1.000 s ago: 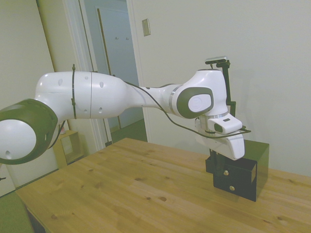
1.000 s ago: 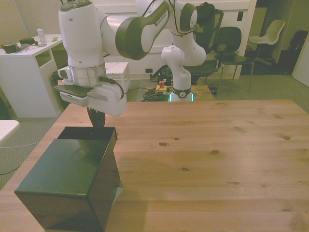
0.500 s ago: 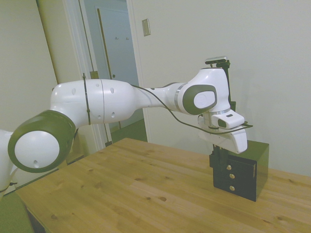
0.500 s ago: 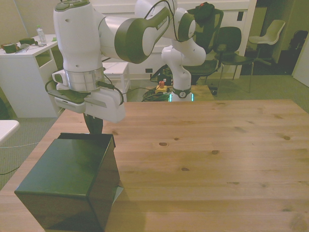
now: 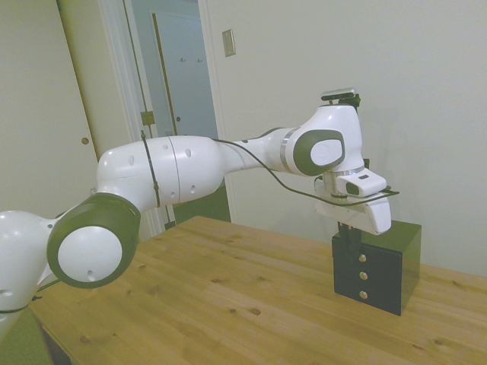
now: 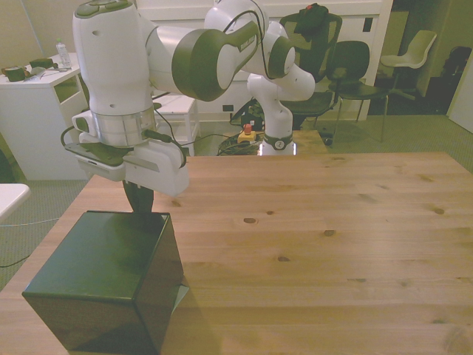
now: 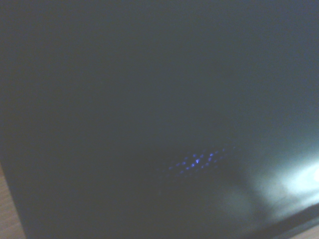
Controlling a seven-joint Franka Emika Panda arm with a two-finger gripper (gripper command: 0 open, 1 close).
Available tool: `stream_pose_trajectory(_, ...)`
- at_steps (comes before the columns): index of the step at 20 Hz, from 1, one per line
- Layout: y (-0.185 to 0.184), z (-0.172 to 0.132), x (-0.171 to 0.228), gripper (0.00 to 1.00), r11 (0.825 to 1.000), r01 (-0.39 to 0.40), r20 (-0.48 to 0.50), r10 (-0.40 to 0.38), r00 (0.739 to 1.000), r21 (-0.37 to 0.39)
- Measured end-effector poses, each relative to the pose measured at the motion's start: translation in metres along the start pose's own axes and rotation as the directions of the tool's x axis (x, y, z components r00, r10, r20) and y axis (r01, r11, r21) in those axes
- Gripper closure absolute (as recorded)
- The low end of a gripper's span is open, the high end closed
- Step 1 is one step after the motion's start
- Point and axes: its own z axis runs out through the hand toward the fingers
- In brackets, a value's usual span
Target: Close the top drawer
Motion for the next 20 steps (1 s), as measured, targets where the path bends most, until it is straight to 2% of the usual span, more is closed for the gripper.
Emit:
stream_pose_trajectory(15, -0.006, 0.004, 0.001, 1.00, 1.000, 0.002, 0.000, -0.002, 1.000, -0.012)
stream_pose_trajectory(20, -0.021, -0.003, -0.022, 1.00, 0.999, 0.037, 0.010, -0.037, 0.999, -0.009)
